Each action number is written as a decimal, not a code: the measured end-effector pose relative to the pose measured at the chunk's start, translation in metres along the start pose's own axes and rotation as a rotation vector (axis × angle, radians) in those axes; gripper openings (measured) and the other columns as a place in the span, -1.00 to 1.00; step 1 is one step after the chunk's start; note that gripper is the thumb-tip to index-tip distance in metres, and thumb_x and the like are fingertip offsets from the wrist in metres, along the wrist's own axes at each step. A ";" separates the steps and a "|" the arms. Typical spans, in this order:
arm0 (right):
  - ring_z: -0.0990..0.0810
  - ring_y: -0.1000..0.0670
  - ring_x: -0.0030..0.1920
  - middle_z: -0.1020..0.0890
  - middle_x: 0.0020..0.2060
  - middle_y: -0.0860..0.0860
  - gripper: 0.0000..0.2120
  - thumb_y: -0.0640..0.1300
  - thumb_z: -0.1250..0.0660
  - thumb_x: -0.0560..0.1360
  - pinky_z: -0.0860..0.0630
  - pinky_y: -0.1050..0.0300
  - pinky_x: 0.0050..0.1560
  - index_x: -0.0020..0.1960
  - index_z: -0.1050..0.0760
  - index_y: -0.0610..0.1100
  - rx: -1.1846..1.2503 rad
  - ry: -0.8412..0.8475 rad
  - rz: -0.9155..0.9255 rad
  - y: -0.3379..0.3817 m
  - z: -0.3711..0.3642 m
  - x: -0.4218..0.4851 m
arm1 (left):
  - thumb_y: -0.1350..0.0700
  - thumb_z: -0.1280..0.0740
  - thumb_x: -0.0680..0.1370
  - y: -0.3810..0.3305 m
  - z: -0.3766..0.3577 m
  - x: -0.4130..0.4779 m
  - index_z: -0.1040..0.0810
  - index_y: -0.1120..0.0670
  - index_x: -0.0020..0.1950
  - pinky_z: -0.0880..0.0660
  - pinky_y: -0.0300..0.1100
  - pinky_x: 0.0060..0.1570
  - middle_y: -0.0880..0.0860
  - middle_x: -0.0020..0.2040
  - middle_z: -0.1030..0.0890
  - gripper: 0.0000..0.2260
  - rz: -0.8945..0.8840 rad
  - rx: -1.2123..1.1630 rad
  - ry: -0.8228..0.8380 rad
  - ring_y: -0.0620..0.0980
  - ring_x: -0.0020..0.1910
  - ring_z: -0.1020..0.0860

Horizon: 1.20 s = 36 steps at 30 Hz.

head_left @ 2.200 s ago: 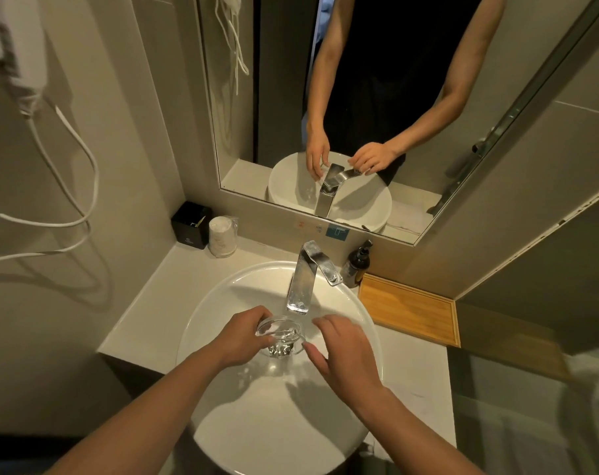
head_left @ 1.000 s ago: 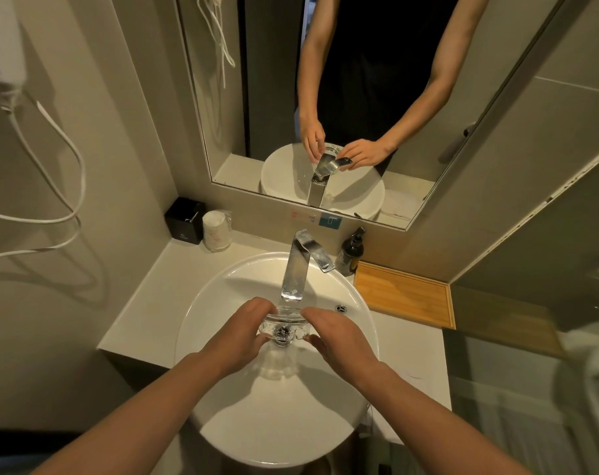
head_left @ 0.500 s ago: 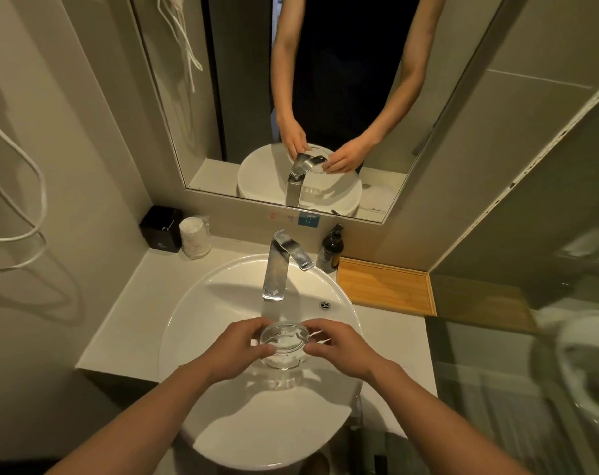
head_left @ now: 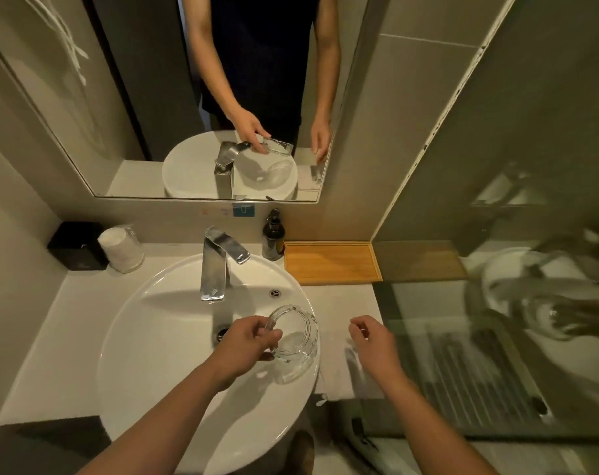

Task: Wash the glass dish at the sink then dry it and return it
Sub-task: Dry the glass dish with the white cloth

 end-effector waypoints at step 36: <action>-0.51 0.19 0.07 -0.57 -0.01 0.19 -0.59 0.04 -0.35 0.60 -0.51 0.25 -0.01 0.42 -0.43 0.07 -0.078 -0.014 0.300 0.043 0.036 -0.061 | 0.10 -0.41 0.58 -0.028 -0.086 0.004 -0.58 0.30 -0.03 -0.58 0.19 0.16 0.36 -0.06 -0.68 -0.77 0.162 -0.396 0.086 0.25 -0.07 -0.67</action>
Point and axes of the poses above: each hand's wrist, its own x-axis towards the middle knuckle, its own z-axis out of the back of the hand, y = z × x, the point moved 2 cm from there along x, towards the middle knuckle
